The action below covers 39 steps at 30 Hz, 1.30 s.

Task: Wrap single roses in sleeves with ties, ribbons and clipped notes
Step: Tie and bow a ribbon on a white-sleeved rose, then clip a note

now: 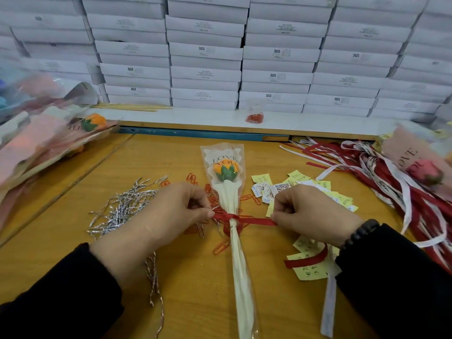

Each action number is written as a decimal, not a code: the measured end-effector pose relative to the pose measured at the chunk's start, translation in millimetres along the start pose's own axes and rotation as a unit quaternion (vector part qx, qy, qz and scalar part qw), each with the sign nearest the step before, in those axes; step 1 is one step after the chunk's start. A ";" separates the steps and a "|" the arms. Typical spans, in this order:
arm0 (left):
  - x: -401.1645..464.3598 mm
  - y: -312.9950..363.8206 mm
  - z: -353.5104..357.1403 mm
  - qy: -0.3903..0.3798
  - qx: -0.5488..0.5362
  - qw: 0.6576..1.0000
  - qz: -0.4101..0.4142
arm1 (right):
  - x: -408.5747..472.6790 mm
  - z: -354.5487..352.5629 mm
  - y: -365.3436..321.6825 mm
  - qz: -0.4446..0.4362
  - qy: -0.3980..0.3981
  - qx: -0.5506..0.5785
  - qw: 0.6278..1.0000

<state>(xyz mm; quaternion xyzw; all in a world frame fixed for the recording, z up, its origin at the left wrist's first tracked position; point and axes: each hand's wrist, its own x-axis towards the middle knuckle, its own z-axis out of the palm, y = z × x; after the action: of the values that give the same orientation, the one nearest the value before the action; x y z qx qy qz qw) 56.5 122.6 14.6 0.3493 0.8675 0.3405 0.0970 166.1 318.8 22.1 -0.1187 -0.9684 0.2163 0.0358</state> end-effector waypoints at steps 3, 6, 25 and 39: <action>1.4 -2.1 -4.0 0.000 0.032 0.999 -0.002 | -1.4 -4.6 -1.4 0.007 0.008 -0.038 0.999; 1.6 -2.8 -5.2 -0.012 0.059 0.998 -0.004 | -3.3 -6.4 -4.2 -0.003 0.010 -0.108 0.994; -0.1 0.8 18.5 0.021 0.146 0.984 0.099 | -1.0 24.5 -21.3 -0.094 0.022 -0.067 0.993; 0.7 -2.5 1.7 0.020 0.146 0.987 0.065 | -3.0 17.1 -22.9 -0.043 -0.006 -0.030 0.999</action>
<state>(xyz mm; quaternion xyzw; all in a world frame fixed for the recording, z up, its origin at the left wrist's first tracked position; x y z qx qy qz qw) 55.4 122.7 11.7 0.4083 0.8853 0.2225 0.0056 162.1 291.0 16.4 -0.0768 -0.9789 0.1862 0.0359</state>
